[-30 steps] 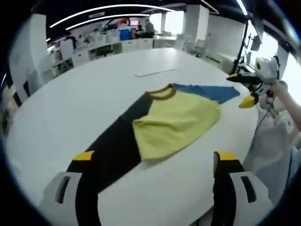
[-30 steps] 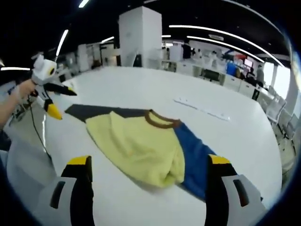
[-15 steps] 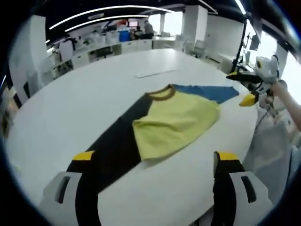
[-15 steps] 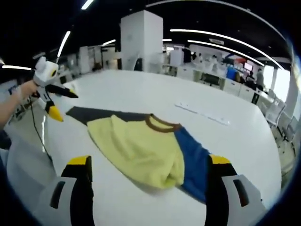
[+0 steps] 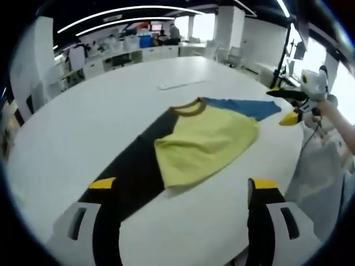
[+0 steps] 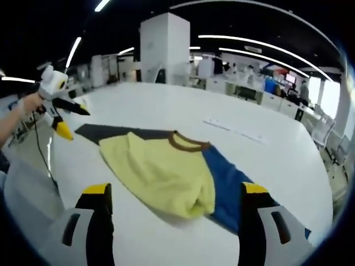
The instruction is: Fold the garment on the visible template until the final outline fits inside the template.
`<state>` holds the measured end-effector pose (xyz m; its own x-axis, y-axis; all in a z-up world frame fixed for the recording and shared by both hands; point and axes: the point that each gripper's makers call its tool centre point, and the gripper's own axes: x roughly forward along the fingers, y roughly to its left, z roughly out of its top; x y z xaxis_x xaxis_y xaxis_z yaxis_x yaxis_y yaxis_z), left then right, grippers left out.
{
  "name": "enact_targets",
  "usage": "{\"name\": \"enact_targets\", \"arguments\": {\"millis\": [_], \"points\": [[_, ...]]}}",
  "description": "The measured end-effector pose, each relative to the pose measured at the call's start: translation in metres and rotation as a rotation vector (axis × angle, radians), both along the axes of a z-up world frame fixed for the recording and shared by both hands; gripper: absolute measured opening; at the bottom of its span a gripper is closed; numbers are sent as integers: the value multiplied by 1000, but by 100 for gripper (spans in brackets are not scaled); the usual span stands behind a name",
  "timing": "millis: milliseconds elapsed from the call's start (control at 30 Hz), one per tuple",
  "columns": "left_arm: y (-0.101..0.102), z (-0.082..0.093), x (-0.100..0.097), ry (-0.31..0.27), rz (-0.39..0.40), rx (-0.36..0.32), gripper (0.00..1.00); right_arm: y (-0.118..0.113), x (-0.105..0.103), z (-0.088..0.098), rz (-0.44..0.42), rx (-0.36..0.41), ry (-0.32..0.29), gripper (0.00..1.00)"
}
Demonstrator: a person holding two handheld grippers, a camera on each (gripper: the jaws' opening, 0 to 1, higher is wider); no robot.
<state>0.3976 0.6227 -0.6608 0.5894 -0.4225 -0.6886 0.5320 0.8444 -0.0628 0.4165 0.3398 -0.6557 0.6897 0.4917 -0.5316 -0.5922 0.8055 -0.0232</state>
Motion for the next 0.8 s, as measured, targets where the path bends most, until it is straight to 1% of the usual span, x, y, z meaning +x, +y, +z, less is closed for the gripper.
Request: {"name": "enact_targets", "arguments": {"millis": [133, 267, 367, 467, 533, 633, 700, 733, 800], "points": [[-1, -3, 1, 6, -3, 0, 90, -3, 3, -2, -23, 3, -2, 79], [-1, -4, 3, 11, -3, -8, 86, -5, 4, -6, -34, 9, 19, 70], [-3, -7, 4, 16, -4, -15, 85, -6, 5, -8, -35, 6, 22, 65], [-4, -9, 5, 19, -5, -26, 84, -5, 4, -13, -33, 17, 39, 58], [-6, -11, 5, 25, -7, -29, 83, -6, 2, -18, -27, 11, 56, 54], [-8, -13, 4, 31, -8, -34, 82, -6, 2, -20, -22, 10, 59, 45], [-9, -15, 5, 37, -8, -36, 82, -7, 3, -22, -21, 7, 58, 43], [-8, -16, 5, 38, -6, -34, 81, -8, 3, -24, -17, 3, 59, 39], [-8, -17, 6, 40, -5, -36, 80, -10, 5, -25, -20, 3, 59, 35]]}}
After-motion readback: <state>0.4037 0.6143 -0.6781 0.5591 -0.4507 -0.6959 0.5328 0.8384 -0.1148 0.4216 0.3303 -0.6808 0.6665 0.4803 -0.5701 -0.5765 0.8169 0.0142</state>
